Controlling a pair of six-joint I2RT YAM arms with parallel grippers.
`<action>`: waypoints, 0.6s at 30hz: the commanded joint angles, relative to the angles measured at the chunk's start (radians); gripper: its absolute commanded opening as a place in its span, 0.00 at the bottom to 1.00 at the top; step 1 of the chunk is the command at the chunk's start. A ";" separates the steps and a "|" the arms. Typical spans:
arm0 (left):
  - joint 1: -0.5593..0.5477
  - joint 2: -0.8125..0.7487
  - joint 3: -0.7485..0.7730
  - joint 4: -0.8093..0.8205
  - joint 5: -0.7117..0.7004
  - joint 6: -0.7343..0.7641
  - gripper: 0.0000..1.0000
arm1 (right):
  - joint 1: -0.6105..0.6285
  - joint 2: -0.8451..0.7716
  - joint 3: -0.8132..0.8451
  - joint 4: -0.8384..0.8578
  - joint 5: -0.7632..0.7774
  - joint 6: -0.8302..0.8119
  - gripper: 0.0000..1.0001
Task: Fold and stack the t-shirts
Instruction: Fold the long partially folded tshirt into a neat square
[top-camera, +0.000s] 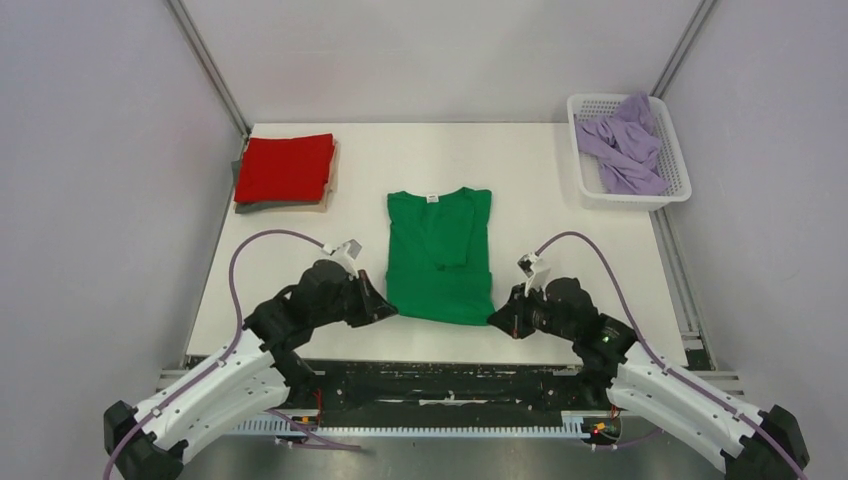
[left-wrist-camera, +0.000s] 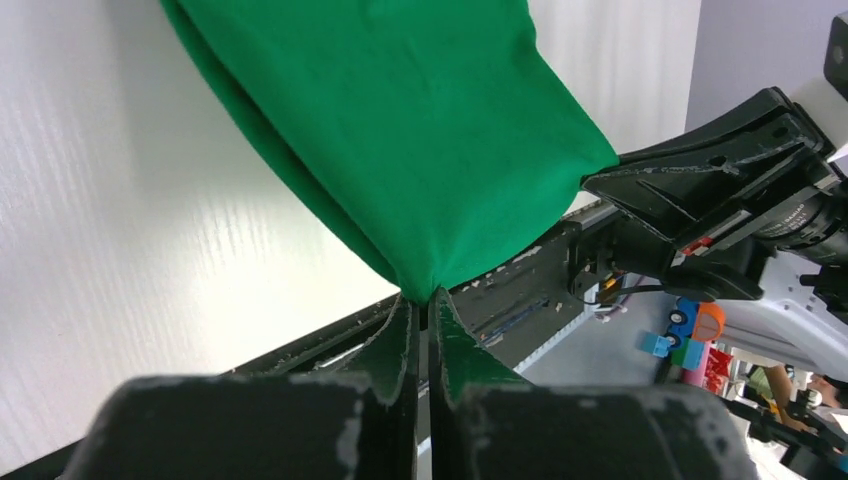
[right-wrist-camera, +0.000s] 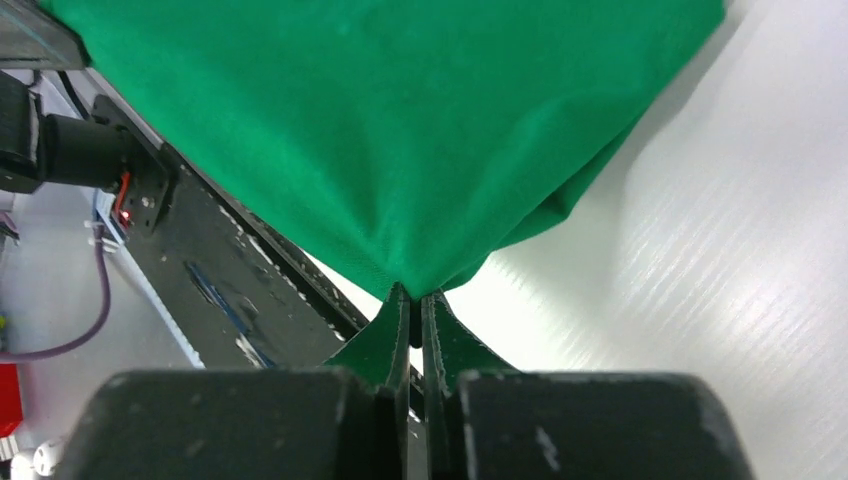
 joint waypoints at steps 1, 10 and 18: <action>-0.003 0.056 0.120 -0.029 -0.013 -0.007 0.02 | 0.003 -0.003 0.118 -0.078 0.080 0.006 0.00; 0.068 0.316 0.334 -0.005 -0.193 0.068 0.02 | -0.012 0.204 0.352 -0.015 0.294 -0.125 0.00; 0.209 0.476 0.475 0.052 -0.168 0.142 0.02 | -0.208 0.394 0.418 0.192 0.127 -0.155 0.00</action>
